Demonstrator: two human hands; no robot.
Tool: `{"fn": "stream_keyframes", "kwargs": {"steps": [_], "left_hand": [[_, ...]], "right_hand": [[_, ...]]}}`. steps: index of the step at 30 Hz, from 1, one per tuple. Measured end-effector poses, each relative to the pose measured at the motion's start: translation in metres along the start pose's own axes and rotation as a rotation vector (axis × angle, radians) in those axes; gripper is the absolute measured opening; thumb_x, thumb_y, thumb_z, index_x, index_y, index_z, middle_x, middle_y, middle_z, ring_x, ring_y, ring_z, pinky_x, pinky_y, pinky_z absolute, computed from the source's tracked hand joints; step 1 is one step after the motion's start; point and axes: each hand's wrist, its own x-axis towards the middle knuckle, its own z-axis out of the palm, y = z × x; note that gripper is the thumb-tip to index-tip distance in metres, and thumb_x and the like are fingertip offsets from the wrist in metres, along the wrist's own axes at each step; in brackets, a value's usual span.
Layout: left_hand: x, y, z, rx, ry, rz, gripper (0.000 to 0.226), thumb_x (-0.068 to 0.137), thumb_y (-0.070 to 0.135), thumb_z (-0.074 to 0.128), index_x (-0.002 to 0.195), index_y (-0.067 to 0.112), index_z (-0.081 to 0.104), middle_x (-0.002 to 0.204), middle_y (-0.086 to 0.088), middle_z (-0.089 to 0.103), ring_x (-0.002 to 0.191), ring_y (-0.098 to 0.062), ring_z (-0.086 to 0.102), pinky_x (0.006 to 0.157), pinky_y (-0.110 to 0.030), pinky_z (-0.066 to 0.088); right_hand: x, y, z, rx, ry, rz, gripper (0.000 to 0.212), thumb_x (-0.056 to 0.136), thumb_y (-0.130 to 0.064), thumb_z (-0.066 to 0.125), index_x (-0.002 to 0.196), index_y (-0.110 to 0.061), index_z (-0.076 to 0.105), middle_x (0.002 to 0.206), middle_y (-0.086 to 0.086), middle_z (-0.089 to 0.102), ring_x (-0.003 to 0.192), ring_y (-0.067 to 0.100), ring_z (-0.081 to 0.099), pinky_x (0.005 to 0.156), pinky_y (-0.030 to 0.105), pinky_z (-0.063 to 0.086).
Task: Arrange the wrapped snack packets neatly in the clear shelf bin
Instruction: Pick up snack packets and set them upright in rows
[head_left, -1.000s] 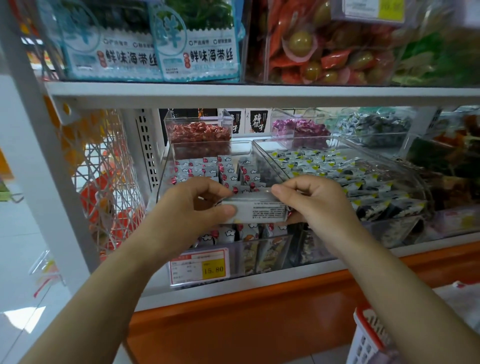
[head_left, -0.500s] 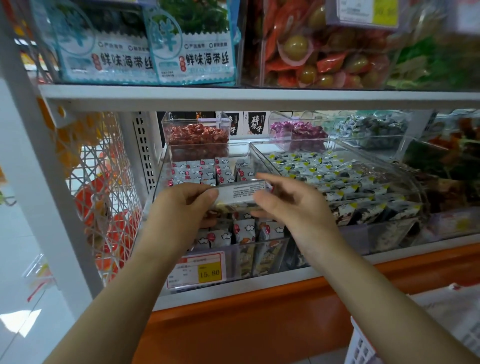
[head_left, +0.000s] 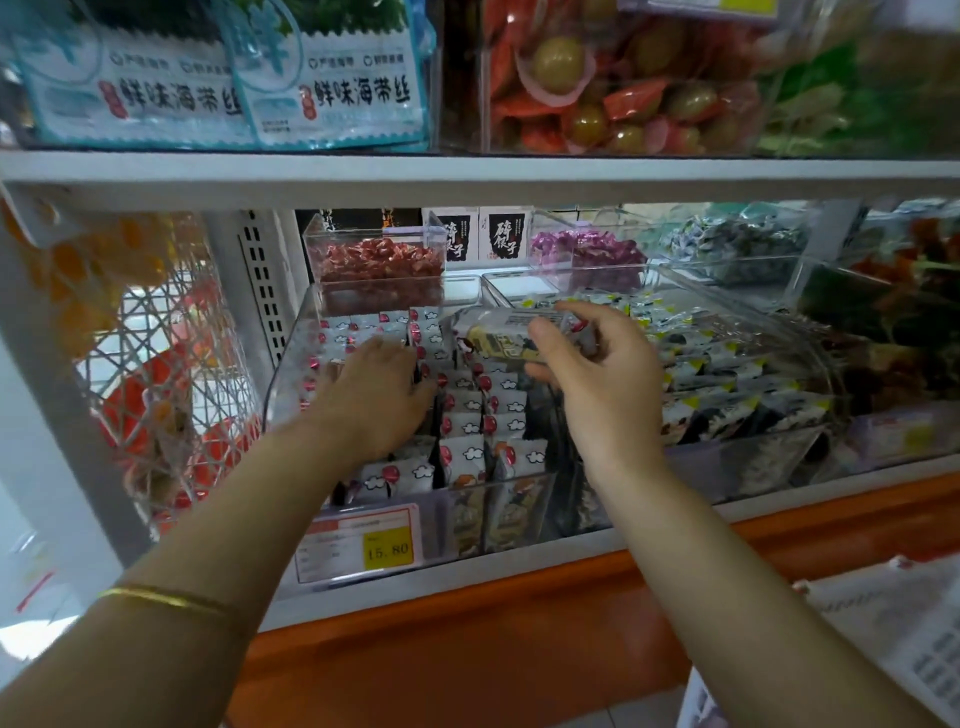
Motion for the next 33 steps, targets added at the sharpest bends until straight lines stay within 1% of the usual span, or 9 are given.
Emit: {"fn": "stream_keyframes", "kwargs": {"steps": [5,10,13,15,21,23,25,30,33], "left_hand": [[0.025,-0.005,0.008,0.192,-0.180,-0.042,0.048,0.098,0.044,0.024,0.120,0.008,0.045,0.136,-0.009,0.041,0.131,-0.024,0.029,0.106,-0.059,0.020],[0.015,-0.006,0.002,0.184,-0.147,-0.037,0.023,0.094,0.042,0.040,0.083,0.022,0.043,0.099,0.001,0.042,0.114,-0.022,0.043,0.105,-0.056,0.023],[0.009,-0.006,-0.004,0.112,-0.146,-0.025,0.036,0.088,0.047,0.054,0.104,0.016,0.057,0.108,-0.002,0.052,0.108,-0.023,0.050,0.099,-0.044,0.035],[0.006,-0.005,-0.010,0.058,-0.147,-0.023,0.048,0.083,0.049,0.060,0.119,0.017,0.055,0.120,-0.003,0.055,0.111,-0.022,0.051,0.097,-0.038,0.038],[-0.008,-0.008,-0.013,-0.056,-0.155,-0.030,0.035,0.085,0.026,0.062,0.118,0.016,0.052,0.119,-0.005,0.058,0.106,-0.023,0.054,0.092,-0.038,0.046],[-0.011,-0.010,-0.013,-0.069,-0.152,-0.028,0.032,0.085,0.022,0.061,0.115,0.018,0.052,0.117,-0.005,0.059,0.104,-0.022,0.055,0.090,-0.037,0.047],[-0.014,-0.011,-0.014,-0.079,-0.146,-0.024,0.033,0.085,0.019,0.059,0.118,0.020,0.053,0.119,-0.003,0.059,0.105,-0.021,0.055,0.091,-0.035,0.046],[-0.025,-0.014,-0.010,-0.135,-0.062,0.021,0.037,0.085,0.012,0.056,0.119,0.025,0.056,0.122,0.004,0.058,0.109,-0.019,0.054,0.097,-0.036,0.041],[-0.026,-0.015,-0.007,-0.149,0.002,0.022,0.038,0.085,0.011,0.057,0.121,0.024,0.056,0.123,0.000,0.058,0.111,-0.022,0.054,0.097,-0.042,0.041]], "right_hand": [[0.001,0.003,-0.002,-0.027,-0.020,0.005,0.023,0.087,-0.026,0.064,0.107,-0.024,0.053,0.098,0.001,0.055,0.089,0.024,0.067,0.077,0.034,0.056],[-0.001,0.003,0.002,-0.028,-0.028,-0.013,0.024,0.086,-0.026,0.064,0.108,-0.022,0.055,0.095,0.005,0.056,0.086,0.023,0.067,0.079,0.039,0.056],[0.000,0.006,0.004,-0.029,-0.028,-0.023,0.031,0.086,-0.026,0.064,0.114,-0.013,0.058,0.092,0.001,0.051,0.096,0.030,0.063,0.084,0.042,0.054],[0.001,0.007,0.005,-0.042,-0.039,-0.037,0.037,0.086,-0.026,0.064,0.118,-0.010,0.057,0.093,0.000,0.051,0.100,0.031,0.061,0.088,0.044,0.051],[0.016,-0.002,0.023,-0.184,-0.109,-0.203,0.013,0.085,-0.020,0.068,0.093,-0.015,0.059,0.084,0.002,0.060,0.084,0.026,0.063,0.080,0.044,0.052],[0.030,0.001,0.040,-0.254,-0.170,-0.254,0.016,0.085,-0.019,0.068,0.094,-0.009,0.059,0.089,0.007,0.062,0.082,0.019,0.058,0.078,0.026,0.048],[0.045,0.003,0.058,-0.387,-0.262,-0.255,0.023,0.085,-0.022,0.068,0.099,-0.008,0.056,0.088,0.002,0.057,0.077,0.011,0.050,0.061,0.013,0.039],[0.065,0.010,0.094,-0.593,-0.565,-0.244,0.025,0.083,-0.021,0.070,0.074,-0.015,0.047,0.071,-0.003,0.048,0.063,0.009,0.044,0.054,0.025,0.033],[0.068,0.015,0.109,-0.739,-0.723,-0.221,0.028,0.082,-0.024,0.071,0.086,0.001,0.059,0.082,0.013,0.058,0.074,0.022,0.051,0.058,0.031,0.035]]}}
